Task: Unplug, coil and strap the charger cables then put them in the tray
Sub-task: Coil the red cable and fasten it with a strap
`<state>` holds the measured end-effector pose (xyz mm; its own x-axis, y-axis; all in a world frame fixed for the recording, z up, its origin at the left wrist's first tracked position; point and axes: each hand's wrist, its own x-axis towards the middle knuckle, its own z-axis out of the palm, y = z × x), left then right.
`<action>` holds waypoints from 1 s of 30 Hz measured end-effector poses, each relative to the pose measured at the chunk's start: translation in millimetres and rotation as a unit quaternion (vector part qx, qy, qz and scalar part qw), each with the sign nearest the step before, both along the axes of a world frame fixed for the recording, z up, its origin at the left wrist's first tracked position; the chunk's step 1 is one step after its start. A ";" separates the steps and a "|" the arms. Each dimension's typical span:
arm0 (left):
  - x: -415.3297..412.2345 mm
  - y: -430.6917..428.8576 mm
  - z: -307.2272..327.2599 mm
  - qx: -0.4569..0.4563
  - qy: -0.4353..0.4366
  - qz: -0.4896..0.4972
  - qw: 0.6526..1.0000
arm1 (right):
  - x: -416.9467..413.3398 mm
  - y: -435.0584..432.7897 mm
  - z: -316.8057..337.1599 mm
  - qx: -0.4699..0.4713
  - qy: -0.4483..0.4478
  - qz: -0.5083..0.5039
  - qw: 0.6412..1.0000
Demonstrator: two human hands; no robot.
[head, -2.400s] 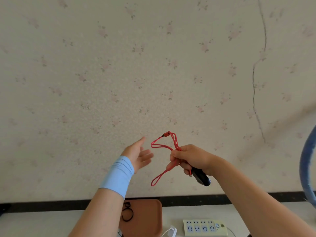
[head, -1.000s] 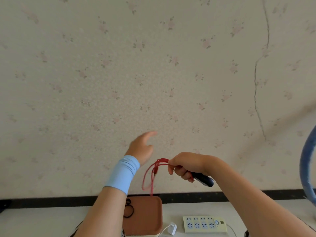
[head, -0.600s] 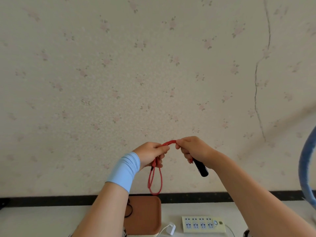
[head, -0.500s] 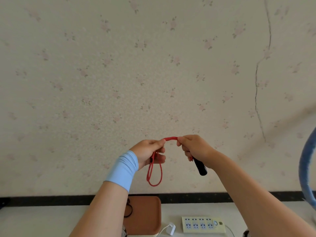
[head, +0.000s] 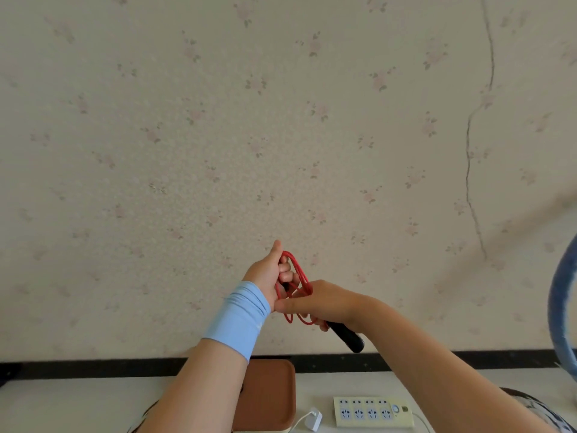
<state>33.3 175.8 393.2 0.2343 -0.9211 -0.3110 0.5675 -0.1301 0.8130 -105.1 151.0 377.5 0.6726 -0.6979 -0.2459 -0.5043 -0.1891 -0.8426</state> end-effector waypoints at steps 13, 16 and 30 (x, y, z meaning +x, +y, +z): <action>-5.7 12.4 12.3 -0.074 0.090 -0.076 0.990 | -14.4 -0.8 5.3 0.083 -0.022 0.076 0.993; -5.8 7.9 12.0 -0.070 0.125 -0.087 0.986 | -18.3 -0.2 7.7 0.110 -0.032 0.092 0.989; 8.7 -0.3 2.3 -0.113 0.083 -0.003 0.990 | -10.0 -5.2 -9.4 0.069 -0.089 0.063 0.992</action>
<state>42.0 175.5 395.5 0.1908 -0.9730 -0.1300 0.6962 0.0407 0.7167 -115.1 145.8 368.1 0.7930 -0.5742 -0.2035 -0.3256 -0.1172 -0.9382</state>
